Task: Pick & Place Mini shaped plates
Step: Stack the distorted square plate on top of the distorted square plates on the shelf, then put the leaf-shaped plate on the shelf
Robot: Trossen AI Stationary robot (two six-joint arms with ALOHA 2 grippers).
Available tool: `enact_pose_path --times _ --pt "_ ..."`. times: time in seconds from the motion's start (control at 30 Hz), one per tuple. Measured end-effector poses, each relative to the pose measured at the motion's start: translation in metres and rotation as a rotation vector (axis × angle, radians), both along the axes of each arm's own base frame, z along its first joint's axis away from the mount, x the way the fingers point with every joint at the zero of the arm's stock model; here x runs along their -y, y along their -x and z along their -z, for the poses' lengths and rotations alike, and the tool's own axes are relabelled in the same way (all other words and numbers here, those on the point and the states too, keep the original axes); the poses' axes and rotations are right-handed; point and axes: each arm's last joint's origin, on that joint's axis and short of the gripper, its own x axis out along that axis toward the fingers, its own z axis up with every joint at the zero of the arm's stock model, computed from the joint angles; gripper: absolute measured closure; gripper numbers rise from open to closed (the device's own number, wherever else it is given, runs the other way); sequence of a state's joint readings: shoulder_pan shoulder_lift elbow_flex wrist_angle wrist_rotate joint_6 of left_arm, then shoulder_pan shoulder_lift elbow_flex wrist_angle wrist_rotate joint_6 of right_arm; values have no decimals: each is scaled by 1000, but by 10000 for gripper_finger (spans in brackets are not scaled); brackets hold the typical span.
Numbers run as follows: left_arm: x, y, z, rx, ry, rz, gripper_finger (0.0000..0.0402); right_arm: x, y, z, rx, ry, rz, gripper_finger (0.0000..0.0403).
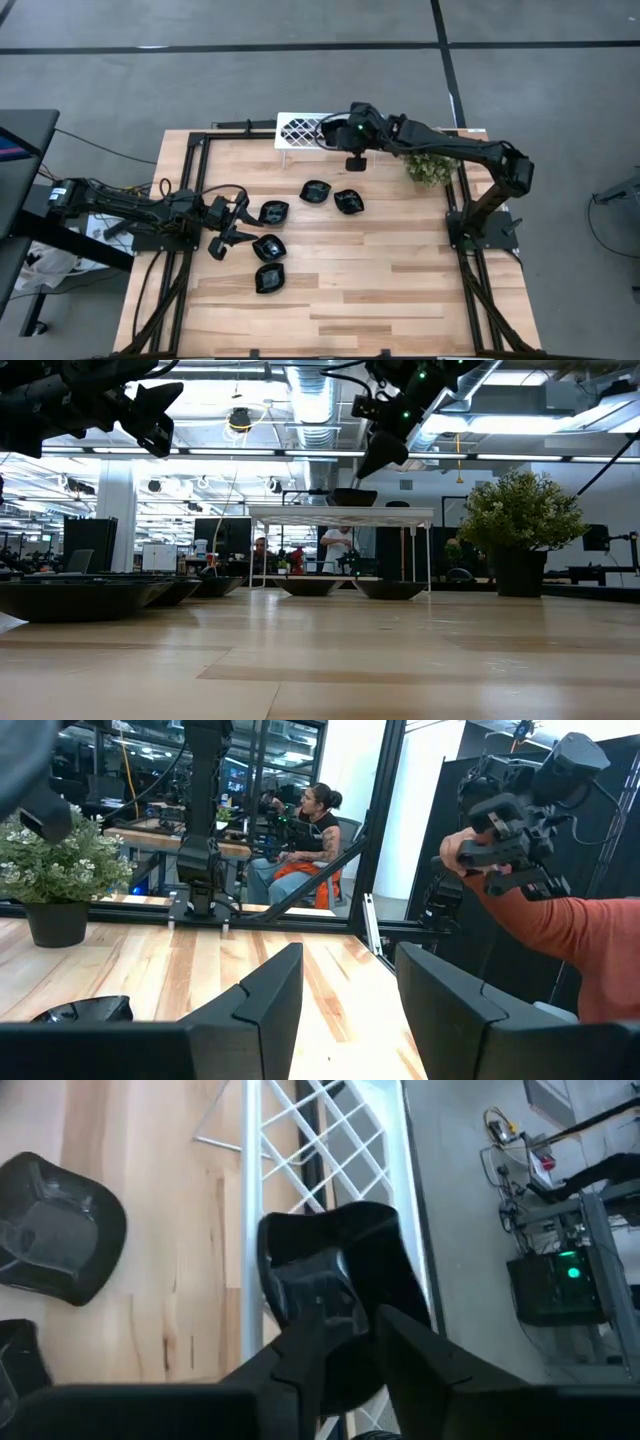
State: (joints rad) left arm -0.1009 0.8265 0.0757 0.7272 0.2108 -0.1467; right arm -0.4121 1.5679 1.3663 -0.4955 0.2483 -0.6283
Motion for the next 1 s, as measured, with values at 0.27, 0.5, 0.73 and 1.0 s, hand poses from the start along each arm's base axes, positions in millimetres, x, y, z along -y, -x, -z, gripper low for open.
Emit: enact_pose_path --times 0.27,0.5,0.73,1.0 --pt "0 0 0 0 0 0 238 4 1 -2 -2 68 96 279" --pt "0 0 0 1 0 0 238 -2 13 -15 92 -50 124 284" --pt "0 0 -1 5 0 0 238 -26 32 -25 135 -256 112 285" --pt "0 0 -1 8 1 0 238 -85 46 4 207 -290 -40 287"
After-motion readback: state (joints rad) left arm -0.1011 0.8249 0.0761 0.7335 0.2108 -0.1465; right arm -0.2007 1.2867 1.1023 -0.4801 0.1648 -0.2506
